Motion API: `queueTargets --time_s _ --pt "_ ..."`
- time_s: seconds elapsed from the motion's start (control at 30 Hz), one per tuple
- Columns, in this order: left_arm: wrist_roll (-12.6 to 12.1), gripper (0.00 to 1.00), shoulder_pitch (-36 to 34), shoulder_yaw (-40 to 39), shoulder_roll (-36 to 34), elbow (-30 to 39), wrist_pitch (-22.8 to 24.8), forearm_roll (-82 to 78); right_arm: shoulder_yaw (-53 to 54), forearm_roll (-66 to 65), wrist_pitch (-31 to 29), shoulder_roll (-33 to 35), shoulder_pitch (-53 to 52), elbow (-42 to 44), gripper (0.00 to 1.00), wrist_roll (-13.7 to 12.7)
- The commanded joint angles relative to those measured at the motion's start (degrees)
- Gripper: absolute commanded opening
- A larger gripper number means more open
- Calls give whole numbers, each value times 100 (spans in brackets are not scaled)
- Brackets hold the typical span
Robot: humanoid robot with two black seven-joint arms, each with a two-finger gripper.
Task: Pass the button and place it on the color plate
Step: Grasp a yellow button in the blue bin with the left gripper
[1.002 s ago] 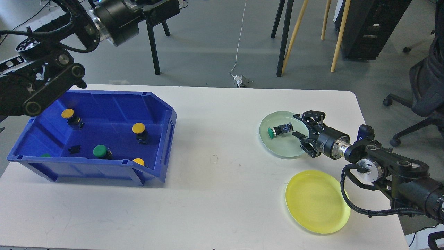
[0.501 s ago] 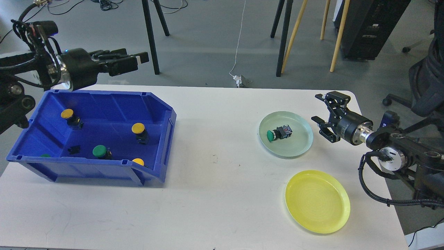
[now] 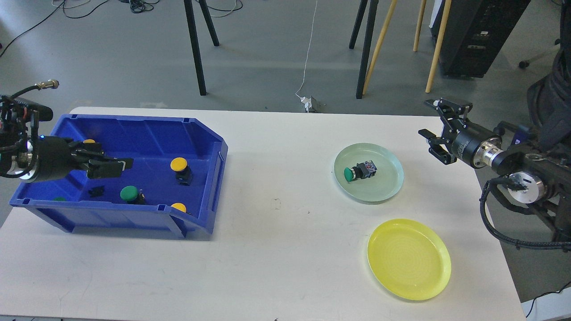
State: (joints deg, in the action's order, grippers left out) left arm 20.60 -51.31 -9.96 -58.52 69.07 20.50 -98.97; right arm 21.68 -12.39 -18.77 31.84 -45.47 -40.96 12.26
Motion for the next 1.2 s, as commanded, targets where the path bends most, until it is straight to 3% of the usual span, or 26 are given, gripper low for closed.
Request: queueTargets --time_s 0.0,0.17,0.43,1.03,1.17 --pt "-135 99 -46 11 674 -270 50 -25 20 0 -12 156 -14 1 78 -4" --pt "-144 99 -134 12 1465 -1175 42 -455 20 0 -21 244 -93 -17 78 -39" --pt "-136 99 -134 29 2177 -1747 42 -518 -6 0 -4 227 -217 -17 78 -74" --pt "-48 99 -125 196 3101 -2952 -99 -562 -32 -9 14 165 -217 -26 78 -74" --pt "-4 93 -125 231 3180 -3189 -239 -623 -32 -9 14 165 -208 -26 78 -74"
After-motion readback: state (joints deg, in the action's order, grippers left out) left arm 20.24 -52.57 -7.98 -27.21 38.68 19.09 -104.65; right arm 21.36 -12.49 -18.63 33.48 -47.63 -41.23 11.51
